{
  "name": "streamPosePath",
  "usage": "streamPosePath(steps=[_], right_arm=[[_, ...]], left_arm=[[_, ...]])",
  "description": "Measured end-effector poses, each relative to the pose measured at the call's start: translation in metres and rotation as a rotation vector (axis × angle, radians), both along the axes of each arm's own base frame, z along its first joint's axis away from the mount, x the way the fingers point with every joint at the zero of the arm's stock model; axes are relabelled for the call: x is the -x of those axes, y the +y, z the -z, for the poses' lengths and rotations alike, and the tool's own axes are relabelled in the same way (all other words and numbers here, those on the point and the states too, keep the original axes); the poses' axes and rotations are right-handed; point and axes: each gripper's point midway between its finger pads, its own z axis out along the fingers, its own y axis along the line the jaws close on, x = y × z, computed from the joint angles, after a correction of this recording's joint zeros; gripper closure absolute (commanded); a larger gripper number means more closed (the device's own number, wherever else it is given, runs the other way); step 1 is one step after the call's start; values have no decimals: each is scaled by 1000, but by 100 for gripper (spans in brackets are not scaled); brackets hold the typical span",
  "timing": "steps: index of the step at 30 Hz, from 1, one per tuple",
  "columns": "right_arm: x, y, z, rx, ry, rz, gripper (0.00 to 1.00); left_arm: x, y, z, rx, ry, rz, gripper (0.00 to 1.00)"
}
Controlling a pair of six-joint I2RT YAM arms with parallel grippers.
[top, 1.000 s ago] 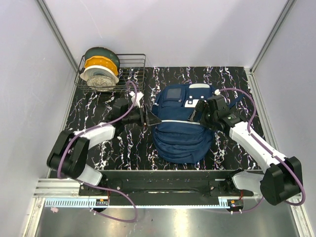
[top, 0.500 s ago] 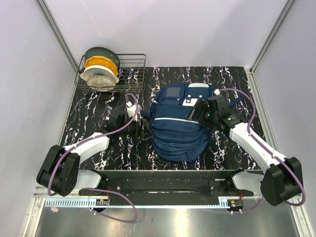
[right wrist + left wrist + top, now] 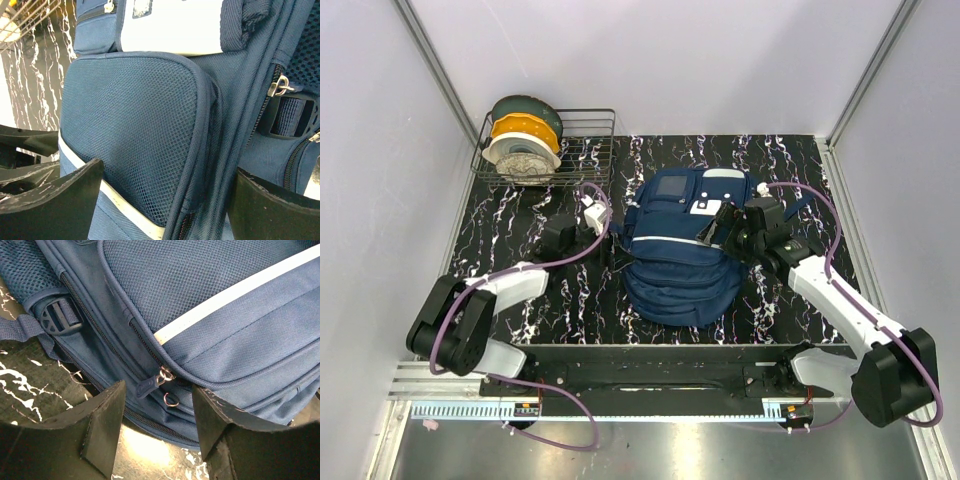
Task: Pack the student bag
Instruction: Zip the student bag at the center of the board.
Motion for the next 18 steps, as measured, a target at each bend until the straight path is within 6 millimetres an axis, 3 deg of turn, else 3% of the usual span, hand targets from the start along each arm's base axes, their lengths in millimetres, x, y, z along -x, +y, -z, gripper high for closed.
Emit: streamPosePath(steps=[4, 16, 18], right_arm=[[1, 0, -2, -6, -6, 2, 0], [2, 3, -2, -19, -1, -9, 0], [2, 3, -3, -20, -1, -9, 0]], left_arm=[[-1, -5, 5, 17, -4, 29, 45], [-1, -12, 9, 40, -11, 80, 95], [-1, -12, 11, 38, -5, 82, 99]])
